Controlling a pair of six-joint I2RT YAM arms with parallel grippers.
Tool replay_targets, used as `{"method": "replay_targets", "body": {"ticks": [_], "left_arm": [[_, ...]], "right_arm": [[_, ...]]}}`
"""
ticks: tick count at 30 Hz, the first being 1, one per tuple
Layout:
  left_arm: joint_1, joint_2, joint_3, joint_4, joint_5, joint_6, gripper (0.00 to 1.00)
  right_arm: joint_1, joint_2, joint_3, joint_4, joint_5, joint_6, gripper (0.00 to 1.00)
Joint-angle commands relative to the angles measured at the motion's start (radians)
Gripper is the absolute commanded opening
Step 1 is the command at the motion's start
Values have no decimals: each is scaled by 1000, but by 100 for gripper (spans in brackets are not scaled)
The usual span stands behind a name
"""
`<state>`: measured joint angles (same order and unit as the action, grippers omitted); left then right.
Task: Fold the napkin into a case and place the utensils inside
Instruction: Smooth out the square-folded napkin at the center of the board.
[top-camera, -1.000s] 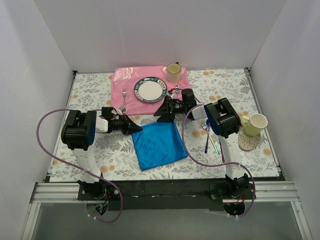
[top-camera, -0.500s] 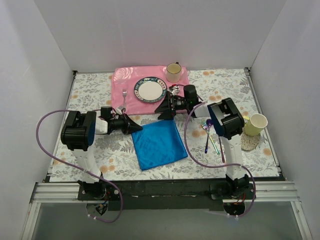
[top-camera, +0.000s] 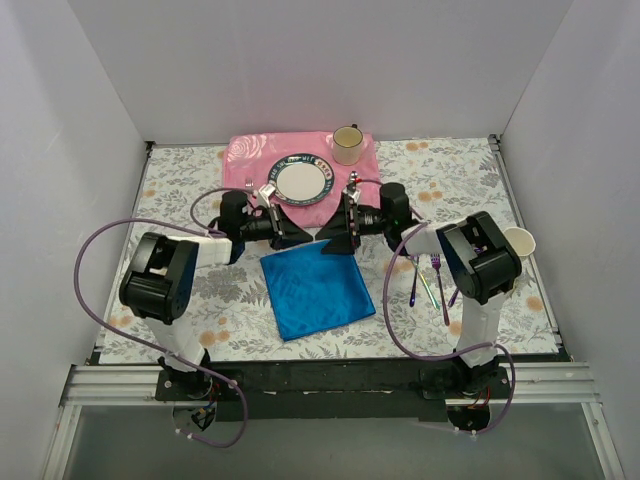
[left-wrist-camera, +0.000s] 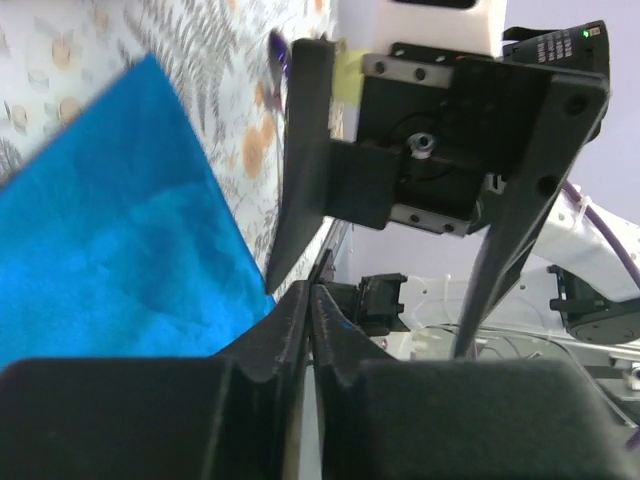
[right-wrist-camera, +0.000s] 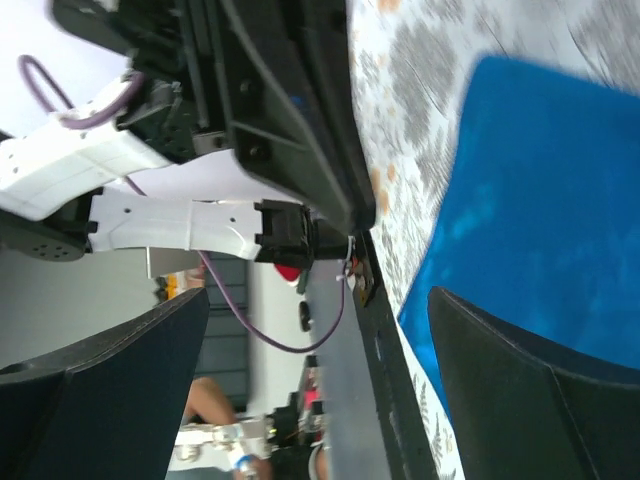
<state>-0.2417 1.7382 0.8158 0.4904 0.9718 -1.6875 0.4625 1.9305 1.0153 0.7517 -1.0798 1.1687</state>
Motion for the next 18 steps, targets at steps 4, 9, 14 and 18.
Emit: {"method": "replay_targets", "body": {"ticks": [4,9,14,18], "left_arm": [[-34,101,-47,-15,-48,-37,0],[-33,158,-17,-126,-54,23,0],[-25,211,-12,-209,-80,58,0],[-15,224,14,-279,-111,109,0]], "right_arm": [[30,77,-66,150,1,57,98],[33,166,-46,230,-6,92,99],[27,220,-53,230,-22,66,99],[18,245,-66,233,-29,57,99]]}}
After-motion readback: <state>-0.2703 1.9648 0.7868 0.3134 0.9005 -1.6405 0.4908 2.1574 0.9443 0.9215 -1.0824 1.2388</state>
